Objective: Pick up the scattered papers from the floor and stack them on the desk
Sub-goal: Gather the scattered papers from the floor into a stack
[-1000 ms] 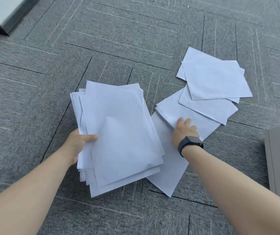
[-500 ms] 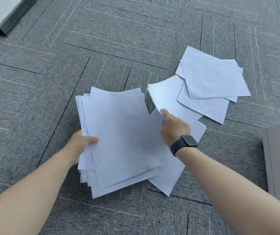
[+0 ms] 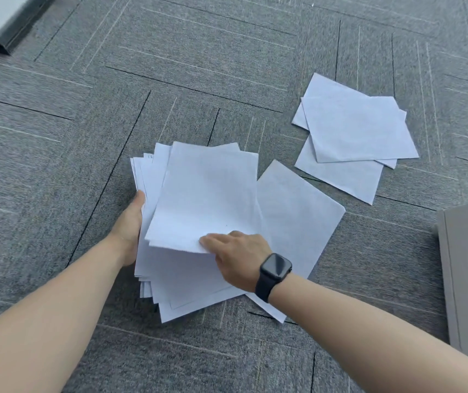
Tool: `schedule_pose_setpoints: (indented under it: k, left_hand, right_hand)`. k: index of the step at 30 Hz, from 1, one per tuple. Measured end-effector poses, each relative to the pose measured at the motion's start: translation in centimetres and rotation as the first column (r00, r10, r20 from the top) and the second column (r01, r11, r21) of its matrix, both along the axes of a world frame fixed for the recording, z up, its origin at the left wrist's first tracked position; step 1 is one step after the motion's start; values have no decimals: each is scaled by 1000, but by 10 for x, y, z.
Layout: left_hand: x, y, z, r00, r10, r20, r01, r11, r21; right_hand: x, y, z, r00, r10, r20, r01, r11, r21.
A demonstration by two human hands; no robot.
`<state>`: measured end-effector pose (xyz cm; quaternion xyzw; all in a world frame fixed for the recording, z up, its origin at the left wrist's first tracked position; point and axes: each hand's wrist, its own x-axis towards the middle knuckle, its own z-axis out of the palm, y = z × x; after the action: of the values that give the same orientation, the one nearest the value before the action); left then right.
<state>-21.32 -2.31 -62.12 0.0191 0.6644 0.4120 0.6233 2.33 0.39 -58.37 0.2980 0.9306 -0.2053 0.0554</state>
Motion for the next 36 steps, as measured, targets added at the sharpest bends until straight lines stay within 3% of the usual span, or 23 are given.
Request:
schedule_pose_setpoints:
  k: [3, 5, 10, 13, 16, 20, 23, 26, 32, 36]
  left_hand:
    - [2, -1, 6, 998, -66, 2, 66, 998, -13]
    - [6, -3, 8, 990, -119, -74, 116, 993, -35]
    - [13, -5, 7, 955, -183, -234, 177, 983, -47]
    - [14, -4, 6, 949, -166, -267, 163, 986, -34]
    - [16, -4, 8, 949, -147, -280, 155, 988, 7]
    - [8, -8, 8, 951, -126, -283, 138, 990, 23]
    - [1, -11, 6, 955, -90, -282, 97, 995, 9]
    - [3, -12, 6, 954, -14, -300, 20, 1000, 19]
    - [4, -11, 5, 948, 43, -315, -39, 999, 18]
    - [5, -10, 4, 952, 52, -300, -45, 999, 31]
  right_hand:
    - [1, -9, -7, 992, 126, 27, -124, 991, -47]
    - [0, -12, -12, 982, 184, 34, -181, 980, -81]
    - [5, -11, -13, 981, 179, 68, -166, 973, -159]
    - [10, -3, -11, 997, 39, 65, -27, 984, -176]
    - [23, 18, -12, 950, -294, 100, 305, 946, -112]
    - [61, 59, -8, 663, -704, 255, 731, 683, -16]
    - [95, 82, -13, 391, -841, 374, 902, 431, 24]
    - [122, 89, -20, 176, -903, 392, 984, 165, -60]
    - [129, 91, -26, 0, -920, 393, 998, -26, -60]
    - [131, 96, -26, -97, -929, 357, 971, -167, -170]
